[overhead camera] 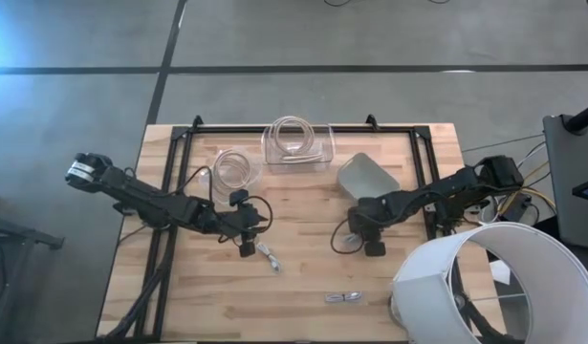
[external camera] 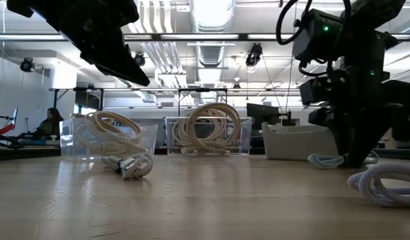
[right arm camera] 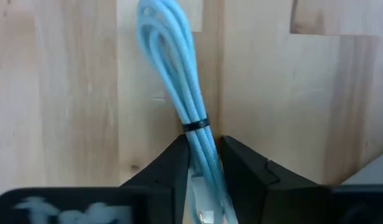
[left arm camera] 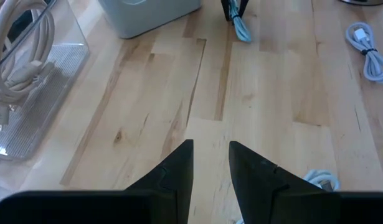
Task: Pick & Place USB Port
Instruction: Put the blue USB cable into the gray bin
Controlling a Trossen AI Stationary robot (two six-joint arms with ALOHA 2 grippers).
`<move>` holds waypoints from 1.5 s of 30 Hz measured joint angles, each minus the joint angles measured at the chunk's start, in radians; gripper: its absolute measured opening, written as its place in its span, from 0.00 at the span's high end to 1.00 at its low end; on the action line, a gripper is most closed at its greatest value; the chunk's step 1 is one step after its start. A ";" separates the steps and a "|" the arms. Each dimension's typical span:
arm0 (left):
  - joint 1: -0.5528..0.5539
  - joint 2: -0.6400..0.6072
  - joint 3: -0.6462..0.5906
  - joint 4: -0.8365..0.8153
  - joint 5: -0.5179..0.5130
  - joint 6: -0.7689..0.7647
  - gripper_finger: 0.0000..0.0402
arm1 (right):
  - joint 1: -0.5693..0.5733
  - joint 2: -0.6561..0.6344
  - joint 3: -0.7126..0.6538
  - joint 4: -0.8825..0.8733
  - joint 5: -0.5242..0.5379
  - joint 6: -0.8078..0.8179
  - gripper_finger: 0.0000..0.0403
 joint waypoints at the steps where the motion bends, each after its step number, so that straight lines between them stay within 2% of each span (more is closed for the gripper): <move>1: 0.000 0.000 0.000 0.000 0.000 0.000 0.74 | 0.000 0.000 0.000 0.000 0.002 0.013 0.80; 8: 0.000 0.000 0.000 0.000 0.000 0.000 0.74 | 0.003 -0.002 0.066 0.001 -0.009 -0.054 0.95; 16: 0.000 0.000 0.000 0.001 0.000 0.000 0.74 | 0.002 -0.024 0.227 -0.075 0.001 -0.084 0.93; 19: 0.000 0.000 0.000 0.000 0.000 0.000 0.74 | 0.003 -0.038 0.289 -0.127 0.094 -0.120 0.93; 24: 0.001 0.000 0.000 -0.001 0.000 0.004 0.74 | 0.002 -0.067 0.389 -0.296 0.390 -0.148 0.93; 27: 0.001 0.000 0.000 -0.001 0.000 0.015 0.74 | -0.022 -0.097 0.423 -0.389 0.500 -0.151 0.93; 32: 0.001 0.000 0.000 -0.002 0.000 0.021 0.74 | -0.136 -0.162 0.379 -0.412 0.507 -0.176 0.93; 36: 0.001 0.000 0.000 -0.002 0.000 0.021 0.74 | -0.248 -0.194 0.293 -0.410 0.453 -0.296 0.93; 40: 0.001 0.000 0.000 -0.002 0.000 0.022 0.74 | -0.348 -0.187 0.217 -0.388 0.392 -0.312 0.93; 45: 0.001 0.000 0.000 -0.001 0.000 0.048 0.74 | -0.404 -0.134 0.143 -0.234 0.354 -0.393 0.93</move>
